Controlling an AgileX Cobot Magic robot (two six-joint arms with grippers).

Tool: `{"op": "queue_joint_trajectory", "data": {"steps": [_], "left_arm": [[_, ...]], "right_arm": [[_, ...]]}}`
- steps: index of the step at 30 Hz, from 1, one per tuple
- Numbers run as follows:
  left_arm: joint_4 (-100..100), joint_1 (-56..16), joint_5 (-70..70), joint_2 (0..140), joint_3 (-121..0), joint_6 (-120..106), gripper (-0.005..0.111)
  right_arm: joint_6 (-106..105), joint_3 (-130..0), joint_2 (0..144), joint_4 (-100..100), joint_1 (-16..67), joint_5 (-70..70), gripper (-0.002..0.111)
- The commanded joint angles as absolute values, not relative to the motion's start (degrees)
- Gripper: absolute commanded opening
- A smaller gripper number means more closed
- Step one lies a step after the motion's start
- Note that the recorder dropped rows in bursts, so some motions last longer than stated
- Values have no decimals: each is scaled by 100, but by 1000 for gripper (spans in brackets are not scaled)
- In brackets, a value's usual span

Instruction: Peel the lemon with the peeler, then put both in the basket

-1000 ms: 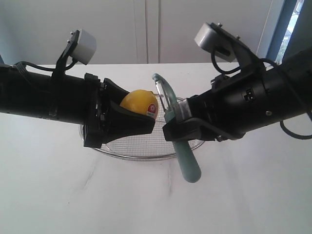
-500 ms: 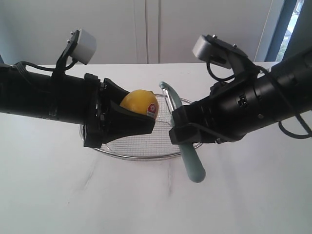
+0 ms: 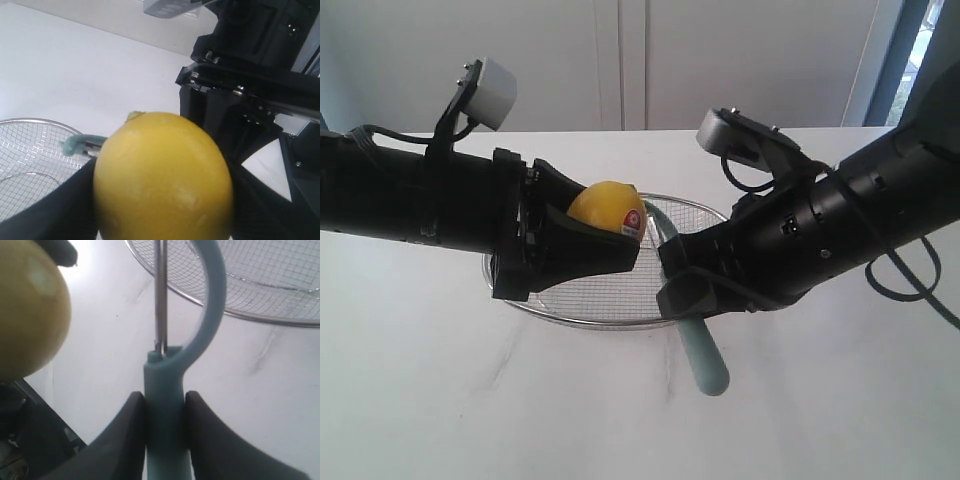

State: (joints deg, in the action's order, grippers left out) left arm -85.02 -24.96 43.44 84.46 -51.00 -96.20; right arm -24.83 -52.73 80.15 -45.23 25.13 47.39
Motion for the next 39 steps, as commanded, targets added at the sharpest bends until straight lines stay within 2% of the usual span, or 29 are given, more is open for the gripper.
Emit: {"op": "queue_joint_trajectory", "data": {"steps": [1, 15, 28, 39], "left_arm": [[-8700, -2532, 4482, 8394, -5068, -9628, 0], [-8700, -2532, 4482, 8394, -5068, -9628, 0], [-8700, -2532, 4510, 8394, -5068, -9628, 0], [-8700, -2532, 4519, 8394, -5068, -9628, 0]], "right_arm": [[-2826, -5255, 8020, -4931, 2515, 4865, 0], [-3130, -5255, 7936, -5325, 2515, 5152, 0], [-2547, -5255, 7146, -4765, 2494, 4870, 0], [-2459, -5255, 7135, -4765, 2494, 4540, 0]]}}
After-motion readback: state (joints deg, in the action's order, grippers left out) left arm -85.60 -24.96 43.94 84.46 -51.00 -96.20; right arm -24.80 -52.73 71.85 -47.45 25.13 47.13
